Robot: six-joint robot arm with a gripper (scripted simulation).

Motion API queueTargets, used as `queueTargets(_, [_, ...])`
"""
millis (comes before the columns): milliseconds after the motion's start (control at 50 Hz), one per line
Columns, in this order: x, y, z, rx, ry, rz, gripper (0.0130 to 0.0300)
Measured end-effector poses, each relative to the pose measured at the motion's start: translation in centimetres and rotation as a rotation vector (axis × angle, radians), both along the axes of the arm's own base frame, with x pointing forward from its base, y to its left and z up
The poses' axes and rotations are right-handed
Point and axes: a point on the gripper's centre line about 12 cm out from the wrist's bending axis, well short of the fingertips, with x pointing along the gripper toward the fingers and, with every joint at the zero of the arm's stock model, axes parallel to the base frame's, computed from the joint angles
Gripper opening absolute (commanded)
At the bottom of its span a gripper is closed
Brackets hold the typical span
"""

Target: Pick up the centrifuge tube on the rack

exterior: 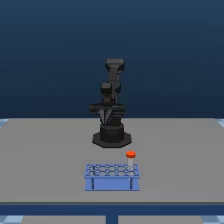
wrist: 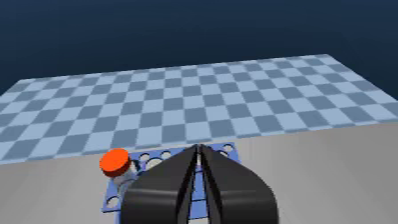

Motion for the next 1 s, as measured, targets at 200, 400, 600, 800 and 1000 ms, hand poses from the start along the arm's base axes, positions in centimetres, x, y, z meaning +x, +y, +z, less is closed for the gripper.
queueTargets(200, [0.0,0.0,0.0,0.0,0.0,0.0,0.03])
queueTargets(400, [0.0,0.0,0.0,0.0,0.0,0.0,0.03])
queueTargets(600, [0.01,0.01,0.0,0.0,0.0,0.0,0.03])
queueTargets(800, [0.06,0.04,-0.02,0.003,0.001,-0.001,0.03])
queueTargets(1000, [0.18,0.13,-0.05,0.007,0.004,-0.002,0.03])
